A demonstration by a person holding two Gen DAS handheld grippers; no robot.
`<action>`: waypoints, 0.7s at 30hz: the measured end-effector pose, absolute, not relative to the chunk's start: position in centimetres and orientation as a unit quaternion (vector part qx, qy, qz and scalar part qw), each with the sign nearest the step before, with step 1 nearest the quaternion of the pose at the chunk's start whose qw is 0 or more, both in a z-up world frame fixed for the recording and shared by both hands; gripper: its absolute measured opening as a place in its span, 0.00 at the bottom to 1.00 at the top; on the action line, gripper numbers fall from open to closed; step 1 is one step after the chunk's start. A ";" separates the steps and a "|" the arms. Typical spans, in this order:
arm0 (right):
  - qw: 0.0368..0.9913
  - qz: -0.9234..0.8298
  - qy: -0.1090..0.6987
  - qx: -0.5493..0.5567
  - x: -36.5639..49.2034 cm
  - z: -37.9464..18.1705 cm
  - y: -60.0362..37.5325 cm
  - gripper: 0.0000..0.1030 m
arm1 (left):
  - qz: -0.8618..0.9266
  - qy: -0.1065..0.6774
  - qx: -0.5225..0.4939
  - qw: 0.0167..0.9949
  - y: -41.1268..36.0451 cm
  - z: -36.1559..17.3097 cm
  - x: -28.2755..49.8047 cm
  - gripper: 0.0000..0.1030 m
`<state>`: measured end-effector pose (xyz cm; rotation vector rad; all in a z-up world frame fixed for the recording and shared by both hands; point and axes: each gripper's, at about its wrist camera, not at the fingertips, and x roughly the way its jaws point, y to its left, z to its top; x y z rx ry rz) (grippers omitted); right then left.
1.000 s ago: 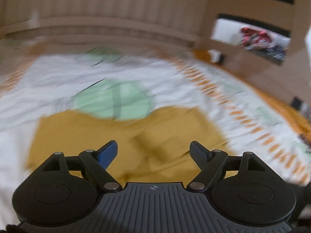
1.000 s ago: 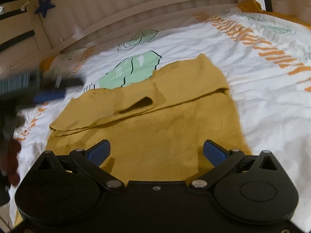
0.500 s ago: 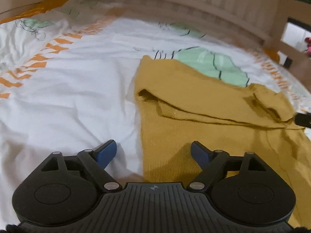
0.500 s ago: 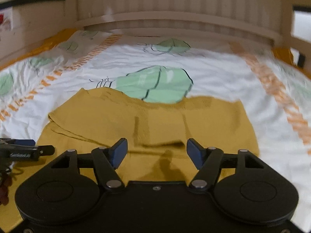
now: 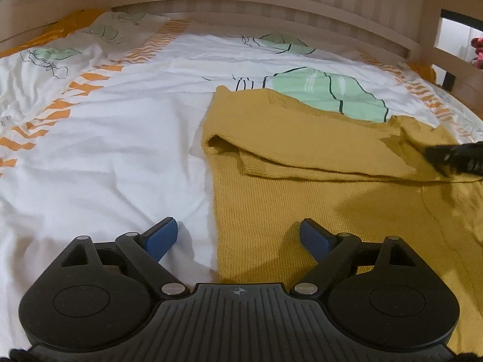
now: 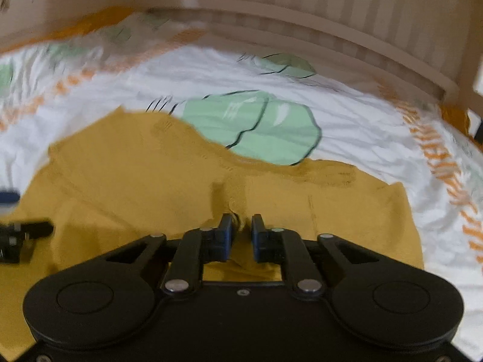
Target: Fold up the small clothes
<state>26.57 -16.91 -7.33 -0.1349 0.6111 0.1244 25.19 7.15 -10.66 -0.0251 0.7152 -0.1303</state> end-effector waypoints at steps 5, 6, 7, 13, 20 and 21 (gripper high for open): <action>0.953 0.016 0.302 0.014 26.9 -6.9 -22.7 0.08 | -0.064 0.347 -0.013 0.935 7.2 -10.7 25.1 0.87; 0.952 0.009 0.306 0.023 27.1 -6.9 -23.6 0.05 | -0.064 0.347 -0.013 0.936 7.2 -10.7 25.1 0.87; 0.950 0.000 0.310 0.035 27.3 -7.0 -24.6 0.05 | -0.064 0.347 -0.013 0.936 7.2 -10.7 25.1 0.87; 0.948 -0.003 0.317 0.035 26.8 -7.0 -25.0 0.18 | -0.063 0.346 -0.011 0.936 7.1 -10.7 25.1 0.87; 0.956 0.080 0.275 -0.055 25.3 -6.8 -18.3 0.52 | -0.062 0.346 -0.009 0.936 7.0 -10.7 25.1 0.88; 0.954 0.089 0.278 -0.067 25.4 -7.0 -17.5 0.52 | -0.062 0.346 -0.009 0.936 7.0 -10.7 25.1 0.88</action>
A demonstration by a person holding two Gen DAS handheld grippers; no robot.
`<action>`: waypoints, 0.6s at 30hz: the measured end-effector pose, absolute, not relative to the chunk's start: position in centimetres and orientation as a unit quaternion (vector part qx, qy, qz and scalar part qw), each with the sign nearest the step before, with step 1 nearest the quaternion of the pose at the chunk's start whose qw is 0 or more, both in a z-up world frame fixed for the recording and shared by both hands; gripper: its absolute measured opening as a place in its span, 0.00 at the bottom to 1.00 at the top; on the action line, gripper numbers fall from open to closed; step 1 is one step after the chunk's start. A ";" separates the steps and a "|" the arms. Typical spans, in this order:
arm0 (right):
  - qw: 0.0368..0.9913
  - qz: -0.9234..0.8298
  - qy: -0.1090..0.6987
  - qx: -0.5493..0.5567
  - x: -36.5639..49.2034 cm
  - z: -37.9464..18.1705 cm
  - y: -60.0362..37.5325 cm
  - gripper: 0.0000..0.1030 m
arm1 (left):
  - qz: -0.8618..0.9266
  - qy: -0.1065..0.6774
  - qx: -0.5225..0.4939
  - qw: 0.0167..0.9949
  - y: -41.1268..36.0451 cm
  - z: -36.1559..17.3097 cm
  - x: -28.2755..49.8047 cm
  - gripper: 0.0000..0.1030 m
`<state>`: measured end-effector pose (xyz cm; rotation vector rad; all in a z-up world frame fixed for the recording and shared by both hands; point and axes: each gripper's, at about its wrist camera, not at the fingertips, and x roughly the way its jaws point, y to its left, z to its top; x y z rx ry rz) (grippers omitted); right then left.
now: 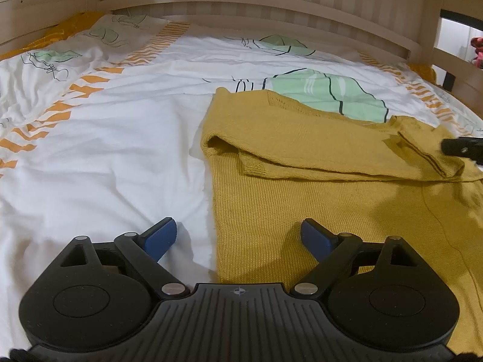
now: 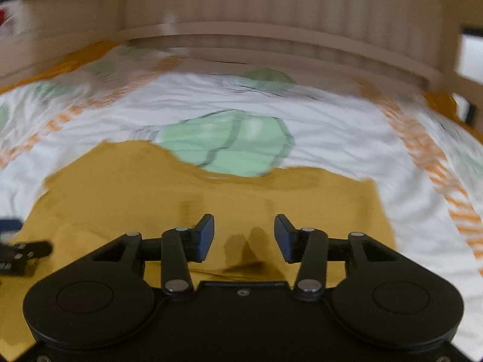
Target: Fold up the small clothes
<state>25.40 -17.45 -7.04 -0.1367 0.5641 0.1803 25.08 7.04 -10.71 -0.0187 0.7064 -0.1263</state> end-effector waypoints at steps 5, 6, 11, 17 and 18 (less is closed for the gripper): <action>0.943 0.102 0.300 -0.096 26.7 -8.5 -15.7 0.33 | -0.062 0.345 -0.010 0.936 7.0 -10.7 25.1 0.88; 0.942 0.105 0.306 -0.089 27.0 -8.7 -16.1 0.10 | -0.063 0.345 -0.009 0.936 7.1 -10.7 25.1 0.88; 0.949 0.085 0.303 -0.025 27.0 -7.8 -19.3 0.08 | -0.063 0.344 -0.010 0.937 7.1 -10.7 25.1 0.88; 0.952 0.035 0.302 0.014 27.7 -6.8 -24.0 0.07 | -0.063 0.344 -0.010 0.937 7.1 -10.7 25.1 0.88; 0.952 0.022 0.303 0.020 27.8 -6.8 -24.9 0.07 | -0.063 0.344 -0.010 0.937 7.1 -10.7 25.1 0.88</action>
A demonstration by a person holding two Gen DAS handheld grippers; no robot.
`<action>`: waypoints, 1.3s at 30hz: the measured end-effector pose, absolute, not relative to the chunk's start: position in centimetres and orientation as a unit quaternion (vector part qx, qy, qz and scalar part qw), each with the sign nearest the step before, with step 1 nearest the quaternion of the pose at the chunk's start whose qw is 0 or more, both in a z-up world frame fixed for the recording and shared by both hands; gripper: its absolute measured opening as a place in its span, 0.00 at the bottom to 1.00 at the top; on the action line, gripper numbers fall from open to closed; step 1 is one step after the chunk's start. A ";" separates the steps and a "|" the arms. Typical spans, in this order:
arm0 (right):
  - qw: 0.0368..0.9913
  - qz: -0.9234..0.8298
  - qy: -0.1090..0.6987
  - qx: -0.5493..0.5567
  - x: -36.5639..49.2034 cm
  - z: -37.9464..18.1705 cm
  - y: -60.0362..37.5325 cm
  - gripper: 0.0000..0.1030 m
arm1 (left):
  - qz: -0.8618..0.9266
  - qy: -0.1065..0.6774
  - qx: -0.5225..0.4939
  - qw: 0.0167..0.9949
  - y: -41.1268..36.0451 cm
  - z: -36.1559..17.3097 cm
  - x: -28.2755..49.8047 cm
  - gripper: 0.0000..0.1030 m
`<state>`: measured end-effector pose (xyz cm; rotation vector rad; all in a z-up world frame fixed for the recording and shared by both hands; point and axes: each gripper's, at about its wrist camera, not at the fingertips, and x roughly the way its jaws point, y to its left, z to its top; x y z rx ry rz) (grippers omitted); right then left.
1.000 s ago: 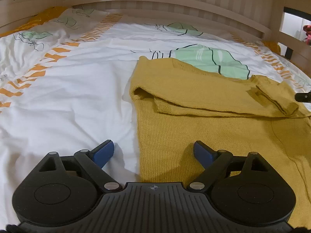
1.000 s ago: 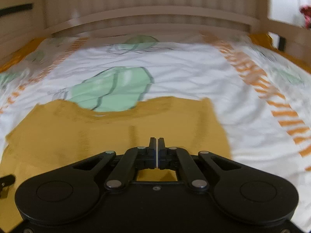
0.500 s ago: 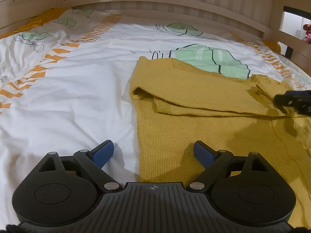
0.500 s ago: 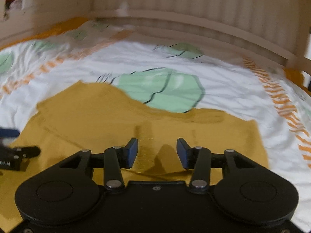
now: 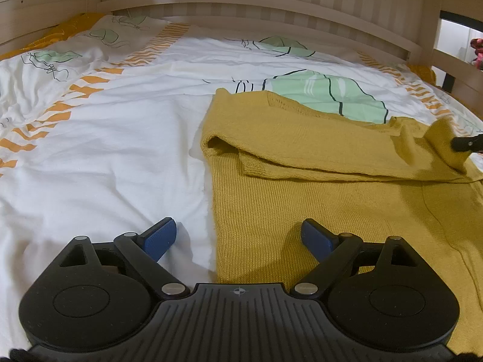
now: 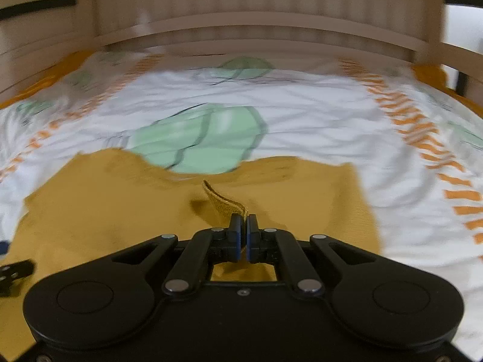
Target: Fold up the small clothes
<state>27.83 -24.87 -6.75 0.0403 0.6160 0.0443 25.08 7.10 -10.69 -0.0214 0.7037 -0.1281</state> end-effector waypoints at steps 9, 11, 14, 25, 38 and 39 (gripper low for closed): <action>0.941 -0.019 0.326 0.087 28.3 -8.6 -29.8 0.07 | -0.063 0.344 -0.010 0.937 7.1 -10.7 25.1 0.88; 0.942 -0.015 0.324 0.084 28.1 -8.6 -29.7 0.07 | -0.063 0.344 -0.010 0.937 7.1 -10.7 25.1 0.88; 0.948 -0.013 0.307 0.080 27.8 -7.8 -29.6 0.07 | -0.063 0.344 -0.010 0.937 7.1 -10.7 25.1 0.88; 0.932 -0.071 0.331 0.132 28.8 -8.4 -33.0 0.15 | -0.062 0.344 -0.010 0.937 7.1 -10.7 25.1 0.88; 0.926 -0.025 0.324 0.195 21.2 -5.6 -34.5 0.71 | -0.074 0.384 0.000 0.920 6.9 -9.7 24.8 0.88; 0.925 -0.017 0.323 0.199 20.3 -5.3 -34.4 0.71 | -0.076 0.390 0.003 0.918 6.9 -9.6 24.3 0.88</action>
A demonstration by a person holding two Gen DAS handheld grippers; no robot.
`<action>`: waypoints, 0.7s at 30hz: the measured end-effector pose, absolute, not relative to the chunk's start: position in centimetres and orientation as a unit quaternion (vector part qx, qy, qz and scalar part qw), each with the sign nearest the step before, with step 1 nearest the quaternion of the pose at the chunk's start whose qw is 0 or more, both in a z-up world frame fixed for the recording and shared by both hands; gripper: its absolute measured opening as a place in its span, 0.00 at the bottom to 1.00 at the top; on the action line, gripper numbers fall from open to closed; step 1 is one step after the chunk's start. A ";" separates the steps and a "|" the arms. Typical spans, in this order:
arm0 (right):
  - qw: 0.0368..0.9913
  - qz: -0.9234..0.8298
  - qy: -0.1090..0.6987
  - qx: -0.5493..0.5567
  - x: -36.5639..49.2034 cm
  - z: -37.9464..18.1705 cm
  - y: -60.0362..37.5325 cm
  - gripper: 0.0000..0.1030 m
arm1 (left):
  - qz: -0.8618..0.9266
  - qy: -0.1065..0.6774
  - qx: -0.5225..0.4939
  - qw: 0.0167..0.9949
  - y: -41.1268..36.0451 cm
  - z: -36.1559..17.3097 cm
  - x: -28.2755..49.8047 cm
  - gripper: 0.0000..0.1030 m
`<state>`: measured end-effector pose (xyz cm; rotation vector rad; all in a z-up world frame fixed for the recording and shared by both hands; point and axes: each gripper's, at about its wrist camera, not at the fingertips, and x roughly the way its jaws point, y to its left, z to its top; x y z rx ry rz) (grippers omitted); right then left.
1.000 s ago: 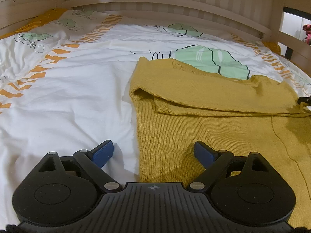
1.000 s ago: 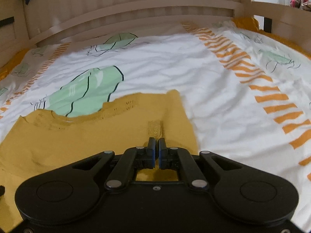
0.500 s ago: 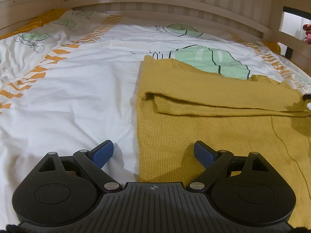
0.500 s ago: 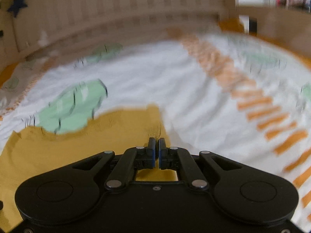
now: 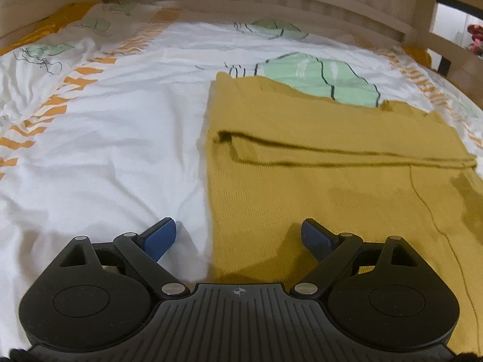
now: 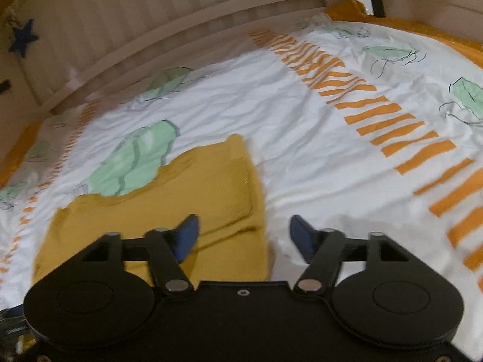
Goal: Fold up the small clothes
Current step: 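Open the right gripper and smooth the folded sweater strip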
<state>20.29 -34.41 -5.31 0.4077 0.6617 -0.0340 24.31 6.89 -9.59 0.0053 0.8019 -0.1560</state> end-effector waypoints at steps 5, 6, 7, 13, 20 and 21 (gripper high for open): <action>0.923 0.014 0.328 0.201 15.9 -4.3 -33.8 0.76 | -0.089 0.418 0.006 0.904 7.3 -8.9 21.5 0.88; 0.922 0.022 0.330 0.201 14.9 -4.2 -33.6 0.76 | -0.092 0.426 0.006 0.900 7.4 -8.7 20.9 0.88; 0.922 0.028 0.332 0.200 14.0 -4.2 -33.4 0.76 | -0.094 0.432 0.007 0.897 7.6 -8.6 20.5 0.88; 0.913 0.055 0.345 0.211 8.9 -4.4 -32.6 0.83 | -0.113 0.463 0.006 0.879 8.4 -7.9 17.2 0.88; 0.898 0.030 0.373 0.230 4.8 -5.2 -34.1 0.84 | -0.130 0.488 0.011 0.863 8.6 -7.3 13.6 0.88; 0.896 0.026 0.377 0.232 4.4 -5.3 -34.3 0.85 | -0.134 0.490 0.012 0.861 8.6 -7.4 13.1 0.88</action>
